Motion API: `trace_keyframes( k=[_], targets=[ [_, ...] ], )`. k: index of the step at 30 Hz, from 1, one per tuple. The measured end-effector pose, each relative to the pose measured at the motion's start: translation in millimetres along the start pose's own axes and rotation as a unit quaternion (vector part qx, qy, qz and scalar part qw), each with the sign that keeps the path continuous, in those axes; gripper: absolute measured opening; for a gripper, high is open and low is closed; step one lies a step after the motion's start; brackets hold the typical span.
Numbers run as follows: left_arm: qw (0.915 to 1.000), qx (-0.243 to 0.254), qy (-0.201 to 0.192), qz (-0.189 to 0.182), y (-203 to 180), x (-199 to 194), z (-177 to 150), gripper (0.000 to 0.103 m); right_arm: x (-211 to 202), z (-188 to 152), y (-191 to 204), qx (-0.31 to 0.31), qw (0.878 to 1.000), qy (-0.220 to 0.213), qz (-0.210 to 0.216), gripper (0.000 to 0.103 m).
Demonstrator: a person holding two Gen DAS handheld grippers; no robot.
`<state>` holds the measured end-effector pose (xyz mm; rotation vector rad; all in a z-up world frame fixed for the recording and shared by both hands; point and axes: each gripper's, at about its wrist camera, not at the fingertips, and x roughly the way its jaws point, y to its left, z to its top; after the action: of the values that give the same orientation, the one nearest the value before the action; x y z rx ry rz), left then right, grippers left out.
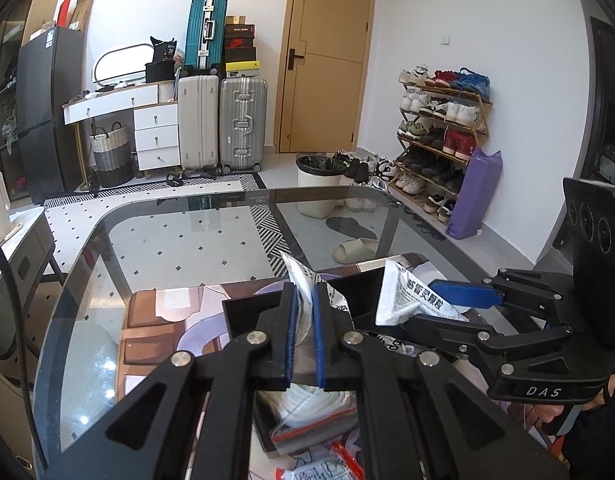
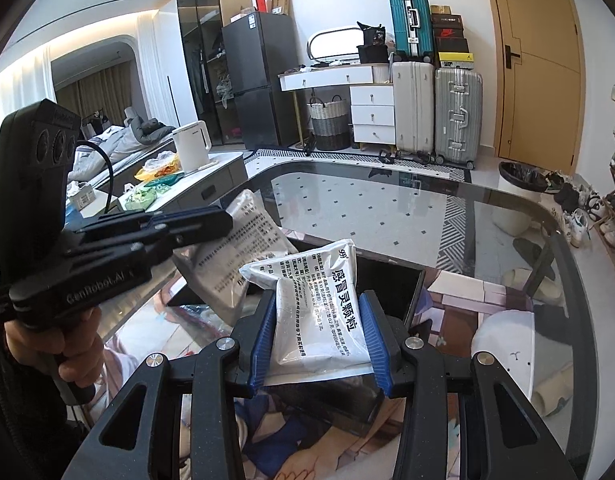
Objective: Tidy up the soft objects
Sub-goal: 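Lower both packets into the black box and open both tools, then move both open tools toward the white foam sleeve and red-edged packet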
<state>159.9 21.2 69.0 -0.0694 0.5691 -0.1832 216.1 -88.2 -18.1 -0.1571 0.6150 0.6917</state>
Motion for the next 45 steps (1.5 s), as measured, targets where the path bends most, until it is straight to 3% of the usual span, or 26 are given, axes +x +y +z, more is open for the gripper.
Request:
trace_keyframes(
  k=[7,10,15,16,17,19,24,27,29,31,33,36,45],
  targets=[
    [0.9999,0.003,0.014,0.0,3,13,-1,0.005,8,3,-3,0.006,1.0,0.0,-0.001,0.042],
    [0.9998,0.006,0.018,-0.001,2,16,0,0.005,6,4,-4,0.004,1.0,-0.002,-0.001,0.051],
    [0.9996,0.016,0.021,0.003,0,12,-1,0.008,-1,3,-5,0.004,1.0,-0.01,-0.008,0.053],
    [0.9996,0.017,0.022,0.006,-1,11,-2,0.014,-4,2,-6,0.006,1.0,-0.011,-0.01,0.057],
    [0.9995,0.019,0.022,0.007,-1,9,-3,0.027,-7,0,-8,0.008,1.0,-0.013,-0.011,0.061],
    [0.9995,0.024,0.019,0.008,-3,5,-5,0.048,-12,-3,-10,0.011,1.0,-0.019,-0.013,0.078],
    [0.999,0.039,0.014,0.018,-7,-8,-12,0.049,-27,-18,-13,0.015,0.999,-0.021,-0.02,0.098],
    [0.9989,0.037,0.016,0.025,-6,-14,-17,0.057,-35,-27,-17,0.027,0.999,-0.026,-0.022,0.102],
    [0.9989,0.032,0.013,0.03,-6,-19,-23,0.084,-39,-32,-21,0.037,0.999,-0.027,-0.022,0.102],
    [0.9989,0.029,0.002,0.037,-5,-25,-28,0.093,-42,-38,-25,0.043,0.999,-0.023,-0.023,0.102],
    [0.9988,0.027,0.003,0.041,-4,-29,-32,0.093,-45,-43,-27,0.046,0.998,-0.021,-0.029,0.102],
    [0.9986,0.025,0.007,0.045,-2,-32,-37,0.103,-50,-50,-27,0.05,0.998,-0.019,-0.031,0.102],
    [0.9981,0.021,0.011,0.057,3,-44,-57,0.103,-55,-60,-19,0.026,0.999,0.008,-0.046,0.102]
  ],
)
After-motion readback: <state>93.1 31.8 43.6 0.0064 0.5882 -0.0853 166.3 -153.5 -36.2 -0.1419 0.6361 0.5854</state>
